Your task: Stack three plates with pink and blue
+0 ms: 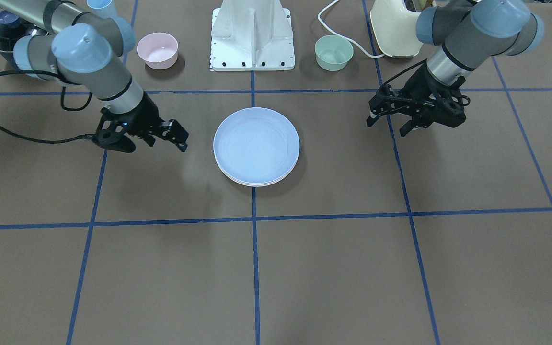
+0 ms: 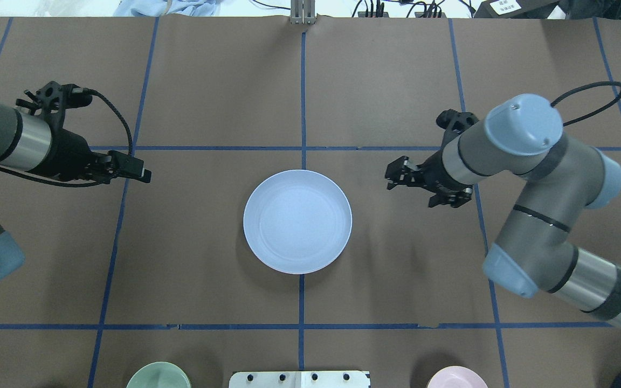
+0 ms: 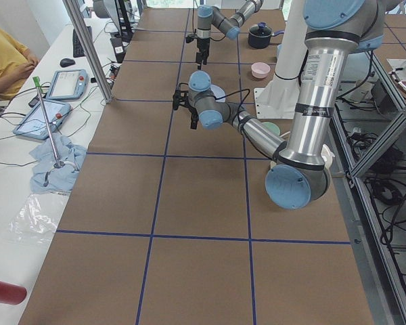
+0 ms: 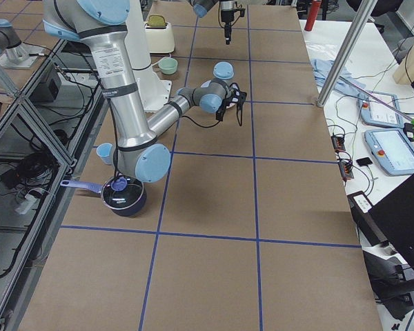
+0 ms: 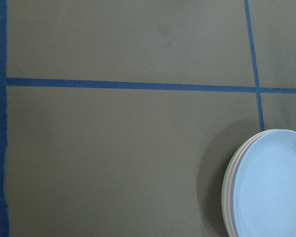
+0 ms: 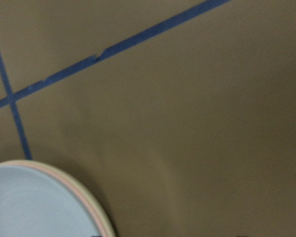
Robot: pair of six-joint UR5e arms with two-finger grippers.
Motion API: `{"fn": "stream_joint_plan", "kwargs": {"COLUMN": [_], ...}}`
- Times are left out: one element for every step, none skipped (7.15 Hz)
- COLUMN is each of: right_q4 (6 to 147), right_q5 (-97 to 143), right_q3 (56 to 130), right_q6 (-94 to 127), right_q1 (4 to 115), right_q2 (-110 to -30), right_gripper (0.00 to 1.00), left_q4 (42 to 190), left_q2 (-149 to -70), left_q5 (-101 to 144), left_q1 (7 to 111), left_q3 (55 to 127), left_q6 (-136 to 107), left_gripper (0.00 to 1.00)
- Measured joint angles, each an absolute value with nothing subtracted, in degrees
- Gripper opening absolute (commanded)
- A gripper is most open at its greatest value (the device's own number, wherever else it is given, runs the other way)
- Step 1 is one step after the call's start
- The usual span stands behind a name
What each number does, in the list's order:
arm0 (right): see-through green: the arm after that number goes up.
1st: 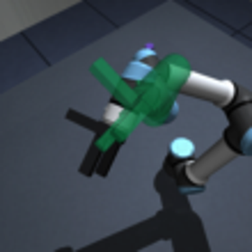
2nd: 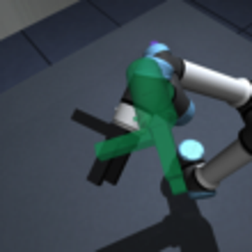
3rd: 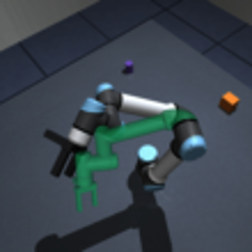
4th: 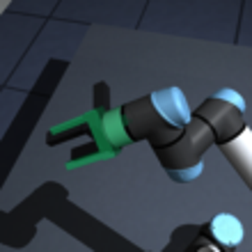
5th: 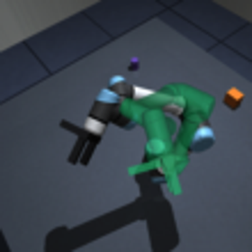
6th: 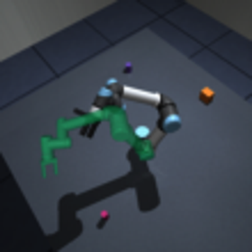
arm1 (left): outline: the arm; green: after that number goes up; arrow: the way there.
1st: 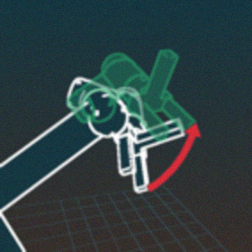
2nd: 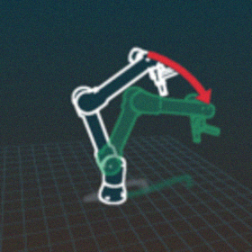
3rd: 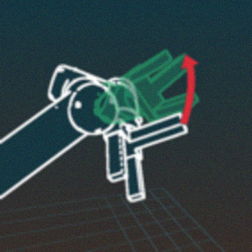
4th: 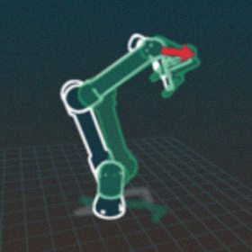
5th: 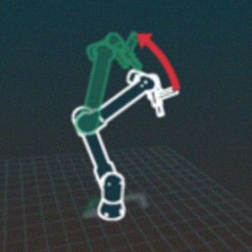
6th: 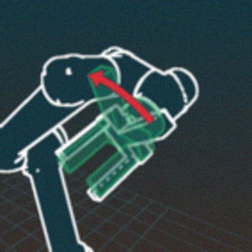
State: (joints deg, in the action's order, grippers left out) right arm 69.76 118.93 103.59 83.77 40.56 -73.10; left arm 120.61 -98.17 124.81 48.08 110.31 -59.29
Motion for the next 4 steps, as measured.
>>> {"fn": "stream_joint_plan", "kwargs": {"right_q4": [69.74,69.78,69.88,70.4], "right_q5": [120.94,123.3,125.58,127.77], "right_q3": [103.92,103.97,103.57,102.43], "right_q6": [75.34,66.17,56.24,46.89], "right_q1": [44.8,49.65,55.18,60.73], "right_q2": [-77.6,-81.74,-85.76,-88.76], "right_gripper": [1.0,1.0,1.0,1.0], "left_q4": [120.78,120.88,120.83,120.69], "left_q2": [-95.51,-92.51,-89.68,-87.99], "left_q5": [124.9,125.11,125.57,126.71], "left_q1": [50.15,53.06,57.18,61.93], "left_q3": [110.35,110.32,109.8,107.98], "left_q6": [-54.11,-47.64,-39.47,-31.11], "left_gripper": [1.0,1.0,1.0,1.0]}}
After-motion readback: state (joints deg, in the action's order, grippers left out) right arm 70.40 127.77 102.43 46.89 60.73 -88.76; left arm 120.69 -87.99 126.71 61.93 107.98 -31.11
